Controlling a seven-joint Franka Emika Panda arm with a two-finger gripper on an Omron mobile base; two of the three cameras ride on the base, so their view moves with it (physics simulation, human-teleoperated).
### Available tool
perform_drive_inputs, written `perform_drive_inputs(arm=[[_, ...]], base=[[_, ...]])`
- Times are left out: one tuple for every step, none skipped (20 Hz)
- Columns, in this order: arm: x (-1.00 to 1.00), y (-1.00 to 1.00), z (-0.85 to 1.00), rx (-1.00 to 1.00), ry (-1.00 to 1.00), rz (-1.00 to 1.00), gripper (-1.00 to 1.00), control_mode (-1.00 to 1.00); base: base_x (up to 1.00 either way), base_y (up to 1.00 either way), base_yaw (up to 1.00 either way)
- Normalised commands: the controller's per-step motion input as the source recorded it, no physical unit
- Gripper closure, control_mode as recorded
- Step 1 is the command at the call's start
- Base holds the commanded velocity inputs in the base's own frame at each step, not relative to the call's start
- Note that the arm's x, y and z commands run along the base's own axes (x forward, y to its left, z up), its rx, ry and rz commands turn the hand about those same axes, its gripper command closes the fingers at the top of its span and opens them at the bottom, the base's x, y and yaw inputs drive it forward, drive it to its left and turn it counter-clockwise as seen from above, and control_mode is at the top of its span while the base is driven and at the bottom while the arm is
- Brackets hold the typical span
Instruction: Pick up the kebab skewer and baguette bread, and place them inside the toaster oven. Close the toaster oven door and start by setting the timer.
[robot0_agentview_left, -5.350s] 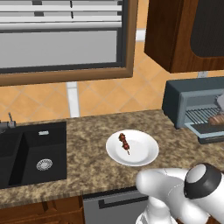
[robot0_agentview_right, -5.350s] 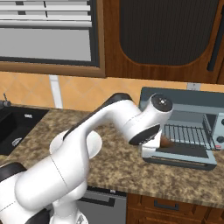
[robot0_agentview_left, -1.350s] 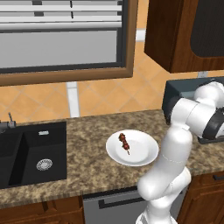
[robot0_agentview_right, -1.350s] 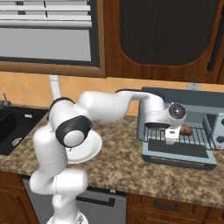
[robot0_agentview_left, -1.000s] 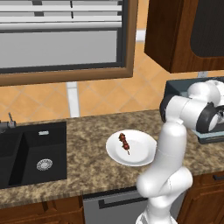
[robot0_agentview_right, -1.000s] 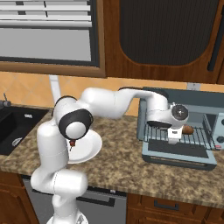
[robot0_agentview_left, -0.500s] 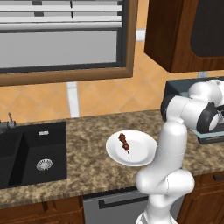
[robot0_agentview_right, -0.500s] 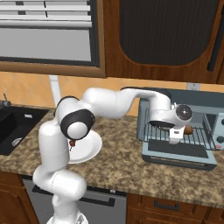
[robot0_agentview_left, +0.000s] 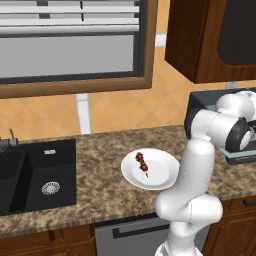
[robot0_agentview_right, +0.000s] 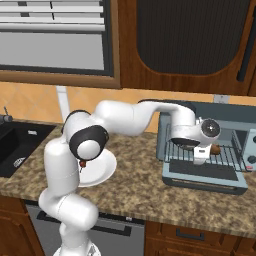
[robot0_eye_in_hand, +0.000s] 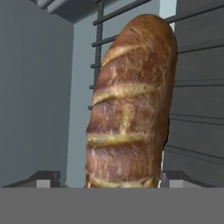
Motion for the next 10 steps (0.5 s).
perform_drive_inputs(arm=[[0.00, 0.00, 0.03, 0.00, 0.00, 0.00, -1.00, -1.00], [-0.03, 0.00, 0.11, 0.00, 0.00, 0.00, -1.00, -1.00], [-0.20, -0.04, 0.14, 0.00, 0.00, 0.00, -1.00, -1.00], [-0.28, -0.11, 0.17, 0.00, 0.00, 0.00, -1.00, -1.00], [-0.39, -0.16, 0.19, 0.00, 0.00, 0.00, -1.00, -1.00], [-0.44, -0.14, 0.19, 0.00, 0.00, 0.00, -1.00, -1.00], [-0.44, -0.06, 0.16, 0.00, 0.00, 0.00, -1.00, -1.00], [-0.46, 0.00, 0.15, -0.02, 0.00, 0.00, -1.00, -1.00], [-0.51, 0.00, 0.14, -0.03, 0.00, 0.00, -1.00, -1.00], [-0.62, -0.04, 0.12, -0.02, 0.00, 0.00, -1.00, -1.00]], base=[[0.00, 0.00, 0.00], [0.00, 0.00, 0.00], [0.00, 0.00, 0.00], [0.00, 0.00, 0.00], [0.00, 0.00, 0.00], [0.00, 0.00, 0.00], [0.00, 0.00, 0.00], [0.00, 0.00, 0.00], [0.00, 0.00, 0.00], [0.00, 0.00, 0.00]])
